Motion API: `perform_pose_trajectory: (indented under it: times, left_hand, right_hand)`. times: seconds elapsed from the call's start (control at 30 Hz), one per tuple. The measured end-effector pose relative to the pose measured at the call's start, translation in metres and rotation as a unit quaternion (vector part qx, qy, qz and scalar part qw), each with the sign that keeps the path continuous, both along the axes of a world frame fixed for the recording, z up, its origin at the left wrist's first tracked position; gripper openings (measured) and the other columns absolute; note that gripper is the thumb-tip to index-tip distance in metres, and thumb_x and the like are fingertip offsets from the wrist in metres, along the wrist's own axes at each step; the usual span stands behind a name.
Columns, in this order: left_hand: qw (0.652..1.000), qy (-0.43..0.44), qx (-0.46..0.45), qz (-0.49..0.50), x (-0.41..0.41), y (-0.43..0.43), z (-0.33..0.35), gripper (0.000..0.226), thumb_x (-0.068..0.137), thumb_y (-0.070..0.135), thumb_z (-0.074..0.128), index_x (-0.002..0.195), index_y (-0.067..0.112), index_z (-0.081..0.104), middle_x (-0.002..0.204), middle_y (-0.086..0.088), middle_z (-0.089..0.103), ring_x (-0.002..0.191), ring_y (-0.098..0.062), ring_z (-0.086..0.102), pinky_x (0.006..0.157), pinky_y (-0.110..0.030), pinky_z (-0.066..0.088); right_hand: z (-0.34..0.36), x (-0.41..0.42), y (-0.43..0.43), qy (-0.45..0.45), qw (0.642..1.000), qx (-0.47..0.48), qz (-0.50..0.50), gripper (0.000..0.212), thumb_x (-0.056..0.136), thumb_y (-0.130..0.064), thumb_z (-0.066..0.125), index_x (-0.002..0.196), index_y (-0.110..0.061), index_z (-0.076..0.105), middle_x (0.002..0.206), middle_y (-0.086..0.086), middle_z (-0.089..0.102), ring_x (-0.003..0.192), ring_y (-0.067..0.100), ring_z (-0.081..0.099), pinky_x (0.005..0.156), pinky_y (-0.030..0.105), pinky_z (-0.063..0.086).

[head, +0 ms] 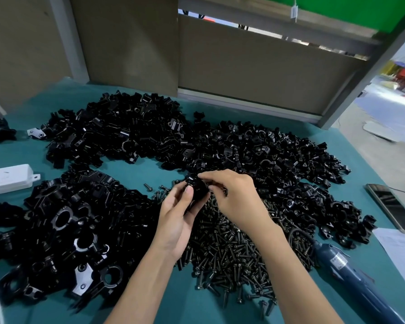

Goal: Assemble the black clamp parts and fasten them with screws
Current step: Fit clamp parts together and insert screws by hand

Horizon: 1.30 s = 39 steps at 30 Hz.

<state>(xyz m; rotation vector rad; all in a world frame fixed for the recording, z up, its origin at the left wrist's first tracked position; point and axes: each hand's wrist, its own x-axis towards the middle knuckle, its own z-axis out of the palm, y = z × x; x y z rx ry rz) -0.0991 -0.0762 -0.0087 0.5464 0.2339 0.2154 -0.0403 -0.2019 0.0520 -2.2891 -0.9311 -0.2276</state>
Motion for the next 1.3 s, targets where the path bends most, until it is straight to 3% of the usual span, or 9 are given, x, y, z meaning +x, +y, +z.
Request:
perform_pose_trajectory:
  times: [0.17, 0.3, 0.43, 0.53, 0.63, 0.83, 1.07, 1.17, 1.3]
  left_hand:
    - [0.999, -0.002, -0.032, 0.004, 0.000, 0.001, 0.001, 0.035, 0.090, 0.019, 0.060, 0.118, -0.002, 0.058, 0.123, -0.017, 0.069, 0.114, -0.029, 0.067, 0.088, -0.030, 0.058]
    - [0.999, 0.005, -0.042, 0.026, 0.000, 0.001, 0.001, 0.028, 0.087, 0.015, 0.063, 0.110, 0.001, 0.057, 0.112, -0.015, 0.067, 0.113, -0.028, 0.066, 0.085, -0.034, 0.059]
    - [0.998, 0.010, -0.045, 0.037, 0.002, 0.003, 0.000, 0.024, 0.085, 0.015, 0.064, 0.104, 0.002, 0.059, 0.107, -0.013, 0.068, 0.113, -0.027, 0.064, 0.084, -0.034, 0.060]
    - [0.999, 0.008, -0.034, 0.038, 0.003, 0.003, 0.000, 0.025, 0.084, 0.016, 0.065, 0.104, 0.002, 0.059, 0.103, -0.012, 0.069, 0.112, -0.027, 0.064, 0.084, -0.034, 0.059]
    - [0.999, 0.009, -0.035, 0.037, 0.003, 0.003, -0.001, 0.028, 0.084, 0.016, 0.065, 0.107, 0.001, 0.059, 0.103, -0.011, 0.069, 0.115, -0.028, 0.063, 0.084, -0.033, 0.059]
    - [0.999, 0.017, -0.036, 0.033, 0.003, 0.001, -0.003, 0.031, 0.084, 0.015, 0.066, 0.111, 0.001, 0.059, 0.105, -0.011, 0.064, 0.120, -0.032, 0.060, 0.083, -0.032, 0.060]
    - [0.999, 0.009, -0.036, 0.037, 0.004, 0.003, -0.004, 0.038, 0.085, 0.017, 0.066, 0.118, 0.000, 0.056, 0.118, -0.017, 0.059, 0.112, -0.027, 0.064, 0.087, -0.035, 0.059]
    - [0.999, 0.011, -0.036, 0.033, 0.004, 0.003, -0.006, 0.036, 0.086, 0.016, 0.065, 0.117, -0.001, 0.057, 0.119, -0.017, 0.062, 0.110, -0.027, 0.069, 0.087, -0.034, 0.059]
    - [1.000, -0.007, -0.006, 0.022, 0.004, 0.001, -0.006, 0.041, 0.089, 0.017, 0.063, 0.123, -0.004, 0.055, 0.124, -0.016, 0.068, 0.114, -0.027, 0.068, 0.091, -0.032, 0.057]
  right_hand:
    - [0.002, 0.006, -0.007, 0.062, 0.994, 0.092, 0.008, 0.044, 0.094, 0.008, 0.056, 0.129, -0.018, 0.065, 0.109, -0.006, 0.073, 0.089, -0.009, 0.067, 0.069, 0.008, 0.050]
    - [-0.007, 0.033, -0.025, 0.053, 0.986, 0.003, -0.159, 0.040, 0.095, 0.008, 0.051, 0.118, -0.017, 0.071, 0.102, -0.005, 0.069, 0.063, -0.013, 0.056, 0.057, 0.004, 0.040]
    - [-0.020, 0.049, -0.027, 0.069, 0.974, -0.138, -0.168, 0.031, 0.094, -0.002, 0.057, 0.113, -0.020, 0.074, 0.108, 0.000, 0.073, 0.093, 0.017, 0.064, 0.079, 0.031, 0.055]
    - [-0.026, 0.051, -0.019, 0.053, 0.968, -0.201, -0.140, 0.024, 0.094, -0.011, 0.062, 0.112, -0.022, 0.074, 0.115, 0.001, 0.068, 0.112, 0.020, 0.058, 0.086, 0.037, 0.053]
    - [-0.029, 0.053, -0.013, 0.058, 0.968, -0.194, -0.149, 0.014, 0.091, -0.024, 0.070, 0.105, -0.022, 0.074, 0.108, 0.004, 0.065, 0.101, 0.022, 0.061, 0.081, 0.034, 0.052]
    - [-0.029, 0.051, -0.011, 0.051, 0.971, -0.194, -0.131, 0.002, 0.088, -0.015, 0.071, 0.090, -0.014, 0.072, 0.085, 0.004, 0.069, 0.084, 0.024, 0.066, 0.075, 0.039, 0.056]
    - [-0.026, 0.051, -0.031, 0.100, 0.980, -0.089, -0.150, 0.025, 0.091, -0.002, 0.063, 0.108, -0.021, 0.062, 0.070, -0.009, 0.060, 0.063, 0.004, 0.055, 0.066, 0.026, 0.051]
    - [-0.021, 0.045, -0.031, 0.133, 0.980, -0.013, -0.150, 0.017, 0.090, -0.004, 0.067, 0.095, -0.019, 0.069, 0.071, -0.008, 0.062, 0.063, -0.003, 0.057, 0.064, 0.012, 0.045]
    - [-0.011, 0.025, -0.014, 0.173, 0.966, 0.158, -0.109, 0.015, 0.083, -0.010, 0.079, 0.085, -0.021, 0.070, 0.078, -0.009, 0.071, 0.075, 0.002, 0.066, 0.074, 0.023, 0.054]
